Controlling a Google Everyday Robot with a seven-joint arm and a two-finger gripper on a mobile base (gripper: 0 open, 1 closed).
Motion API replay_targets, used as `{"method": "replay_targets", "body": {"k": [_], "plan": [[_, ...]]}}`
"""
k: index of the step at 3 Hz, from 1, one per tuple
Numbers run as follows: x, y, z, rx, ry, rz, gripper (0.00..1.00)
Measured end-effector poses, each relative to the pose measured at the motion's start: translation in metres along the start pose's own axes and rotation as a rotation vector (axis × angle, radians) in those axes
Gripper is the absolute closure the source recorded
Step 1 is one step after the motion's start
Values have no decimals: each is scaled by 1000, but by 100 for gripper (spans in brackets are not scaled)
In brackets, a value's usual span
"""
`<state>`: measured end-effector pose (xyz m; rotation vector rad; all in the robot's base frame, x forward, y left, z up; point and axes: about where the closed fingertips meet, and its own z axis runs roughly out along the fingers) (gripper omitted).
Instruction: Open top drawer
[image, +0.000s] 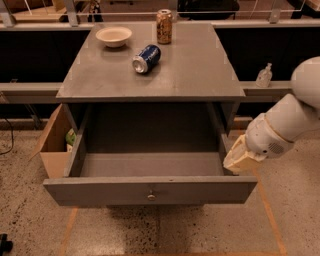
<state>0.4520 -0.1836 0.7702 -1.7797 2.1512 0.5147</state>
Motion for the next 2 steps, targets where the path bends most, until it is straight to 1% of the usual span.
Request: {"method": "replay_targets", "body": {"k": [1,2], "plan": [[10,2,-57,99,-97,53,100],[7,2,-59,104,-106,53,82]]}}
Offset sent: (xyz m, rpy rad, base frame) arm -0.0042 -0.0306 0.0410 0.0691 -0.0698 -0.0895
